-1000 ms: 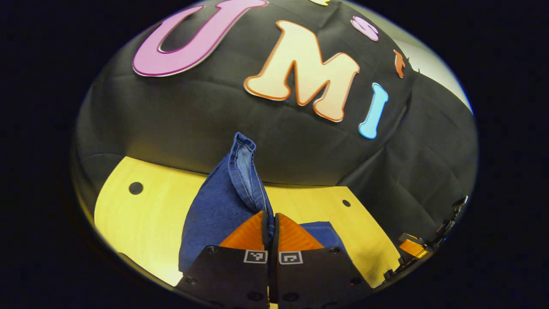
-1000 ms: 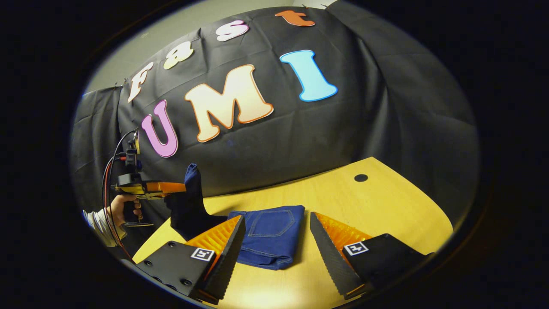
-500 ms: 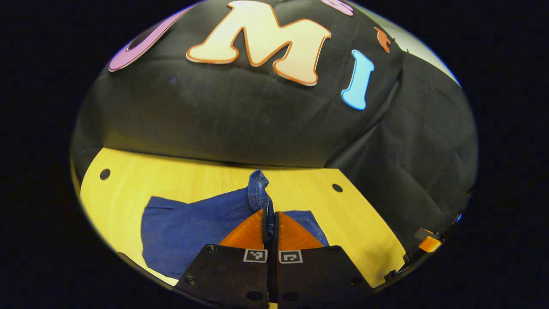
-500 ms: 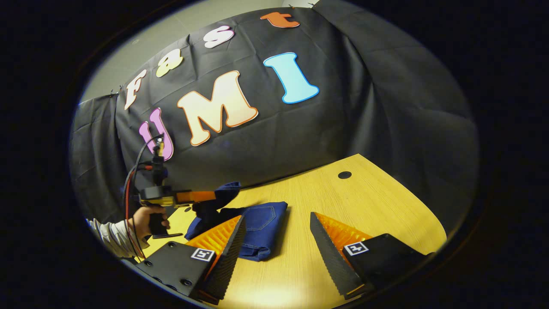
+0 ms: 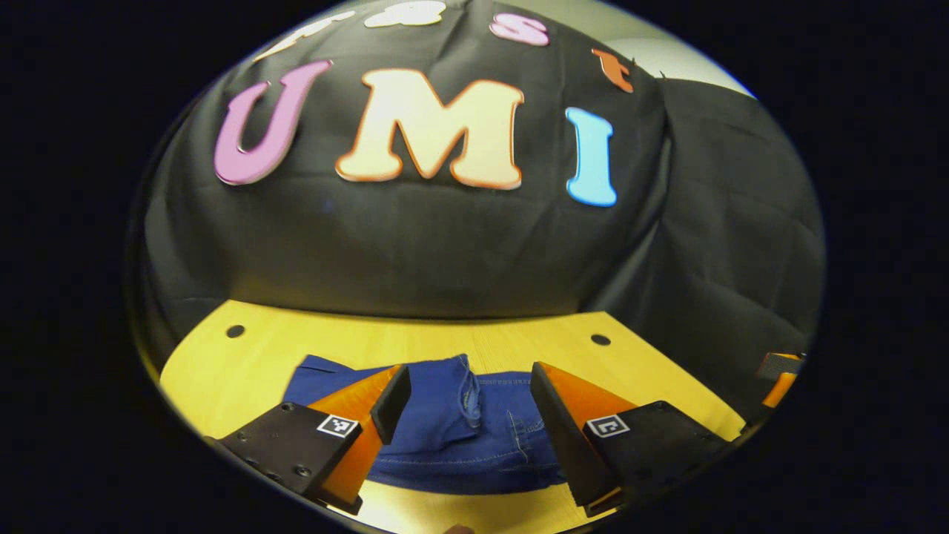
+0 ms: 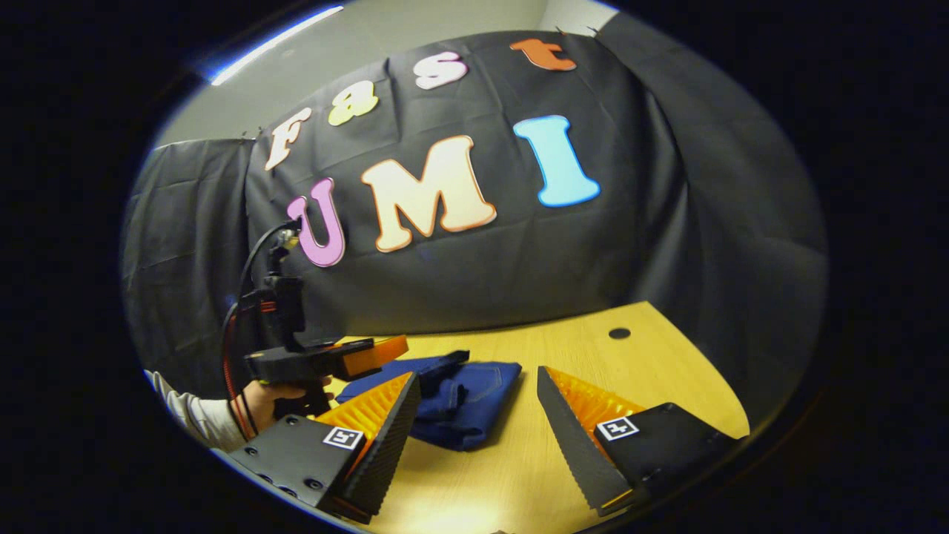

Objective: Grasp the waist and the cuffs of the jeans and fold them to make the two legs overlap; first hold the waist and fold one-third of the jeans toward the cuffs, then hold the cuffs and fold the remaining one-third in the same direction to finish folding.

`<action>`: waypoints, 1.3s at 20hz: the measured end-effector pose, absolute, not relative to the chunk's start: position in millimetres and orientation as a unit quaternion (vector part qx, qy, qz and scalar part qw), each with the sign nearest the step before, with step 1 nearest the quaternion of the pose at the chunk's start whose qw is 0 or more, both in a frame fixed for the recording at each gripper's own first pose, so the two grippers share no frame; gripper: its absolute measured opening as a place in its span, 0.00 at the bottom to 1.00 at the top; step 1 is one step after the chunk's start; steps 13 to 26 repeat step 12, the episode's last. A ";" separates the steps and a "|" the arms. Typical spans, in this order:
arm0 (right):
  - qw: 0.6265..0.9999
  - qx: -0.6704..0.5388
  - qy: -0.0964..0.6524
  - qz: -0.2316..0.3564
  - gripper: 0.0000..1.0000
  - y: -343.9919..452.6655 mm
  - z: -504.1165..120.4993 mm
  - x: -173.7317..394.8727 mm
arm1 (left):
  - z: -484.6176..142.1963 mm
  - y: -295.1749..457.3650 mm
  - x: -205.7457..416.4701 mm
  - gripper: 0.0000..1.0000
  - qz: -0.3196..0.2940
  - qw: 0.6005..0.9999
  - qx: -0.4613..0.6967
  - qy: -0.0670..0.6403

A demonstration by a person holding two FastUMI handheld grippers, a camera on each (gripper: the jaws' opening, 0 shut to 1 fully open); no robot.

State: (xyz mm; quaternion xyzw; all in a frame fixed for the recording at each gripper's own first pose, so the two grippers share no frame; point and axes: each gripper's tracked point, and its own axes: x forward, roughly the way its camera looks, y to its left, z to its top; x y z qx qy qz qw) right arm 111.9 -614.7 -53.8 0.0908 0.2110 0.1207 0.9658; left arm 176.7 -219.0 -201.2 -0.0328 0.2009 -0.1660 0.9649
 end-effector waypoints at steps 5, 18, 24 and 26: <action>0.986 0.065 0.120 0.092 0.98 -579.9 19.7 83.0 | -114.4 -157.7 105.6 0.95 -0.143 0.982 0.012 0.119; 0.994 0.067 0.065 0.062 0.98 -544.2 74.6 19.2 | -56.3 -104.7 22.2 0.94 -0.155 0.984 0.025 0.079; 0.994 0.067 0.065 0.062 0.98 -544.2 74.6 19.2 | -56.3 -104.7 22.2 0.94 -0.155 0.984 0.025 0.079; 0.994 0.067 0.065 0.062 0.98 -544.2 74.6 19.2 | -56.3 -104.7 22.2 0.94 -0.155 0.984 0.025 0.079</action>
